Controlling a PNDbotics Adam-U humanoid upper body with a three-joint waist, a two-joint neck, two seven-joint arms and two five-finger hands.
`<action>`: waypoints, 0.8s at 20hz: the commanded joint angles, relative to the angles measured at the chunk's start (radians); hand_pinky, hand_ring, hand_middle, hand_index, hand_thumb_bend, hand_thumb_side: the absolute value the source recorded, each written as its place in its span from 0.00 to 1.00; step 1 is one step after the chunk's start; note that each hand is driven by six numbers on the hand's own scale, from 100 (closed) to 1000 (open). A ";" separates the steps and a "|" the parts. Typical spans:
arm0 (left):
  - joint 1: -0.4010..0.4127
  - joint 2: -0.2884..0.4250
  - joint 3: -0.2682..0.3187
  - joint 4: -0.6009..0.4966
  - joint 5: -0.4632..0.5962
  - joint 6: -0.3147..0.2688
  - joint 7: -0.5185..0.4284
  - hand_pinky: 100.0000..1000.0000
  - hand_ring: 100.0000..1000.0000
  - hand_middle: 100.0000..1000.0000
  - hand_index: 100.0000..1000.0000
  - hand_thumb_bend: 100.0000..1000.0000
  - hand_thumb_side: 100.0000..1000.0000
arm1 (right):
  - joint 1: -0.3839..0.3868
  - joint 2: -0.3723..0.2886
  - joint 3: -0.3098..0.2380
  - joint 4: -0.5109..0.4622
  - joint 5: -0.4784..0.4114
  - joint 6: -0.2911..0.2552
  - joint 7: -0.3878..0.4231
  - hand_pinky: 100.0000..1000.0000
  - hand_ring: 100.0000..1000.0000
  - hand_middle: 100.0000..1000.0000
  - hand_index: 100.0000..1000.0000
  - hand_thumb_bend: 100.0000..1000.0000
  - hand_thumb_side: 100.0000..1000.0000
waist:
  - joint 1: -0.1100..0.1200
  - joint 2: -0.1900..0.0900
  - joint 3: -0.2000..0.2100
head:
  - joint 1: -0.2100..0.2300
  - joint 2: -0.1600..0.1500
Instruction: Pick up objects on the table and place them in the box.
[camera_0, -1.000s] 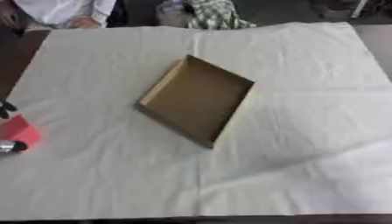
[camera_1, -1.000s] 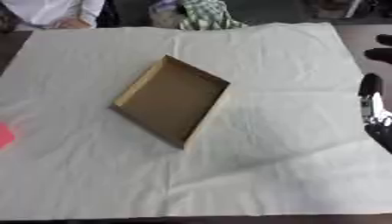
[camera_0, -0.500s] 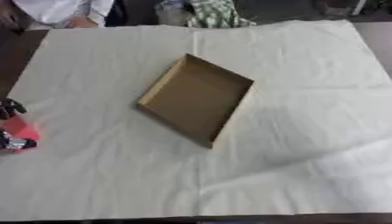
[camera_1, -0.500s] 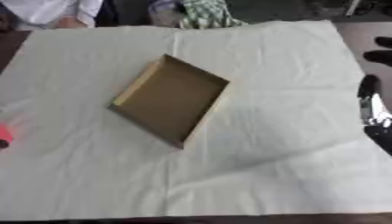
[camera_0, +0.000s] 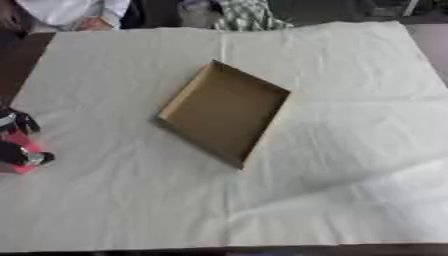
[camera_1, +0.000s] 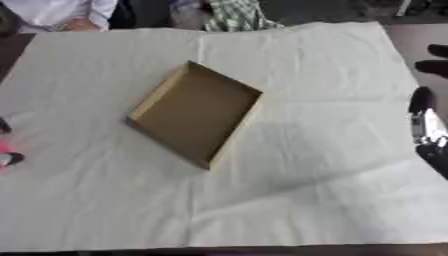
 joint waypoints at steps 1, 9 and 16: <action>-0.021 0.027 0.005 -0.017 0.006 0.003 0.005 0.50 0.62 0.52 0.73 0.39 0.36 | -0.006 -0.015 -0.001 -0.015 -0.004 0.001 0.005 0.86 0.76 0.82 0.76 0.00 0.83 | 0.001 -0.013 0.002 | 0.003 0.004; -0.022 0.036 0.013 -0.049 0.038 0.018 -0.027 0.38 0.52 0.43 0.65 0.29 0.26 | -0.006 -0.019 0.000 -0.015 -0.005 0.000 0.011 0.86 0.76 0.82 0.76 0.00 0.83 | 0.001 -0.018 0.006 | 0.001 0.006; -0.029 0.040 0.016 -0.063 0.043 0.017 -0.026 0.30 0.44 0.35 0.56 0.25 0.18 | -0.005 -0.020 0.000 -0.015 -0.007 0.001 0.014 0.86 0.76 0.82 0.76 0.00 0.83 | 0.001 -0.020 0.007 | 0.002 0.008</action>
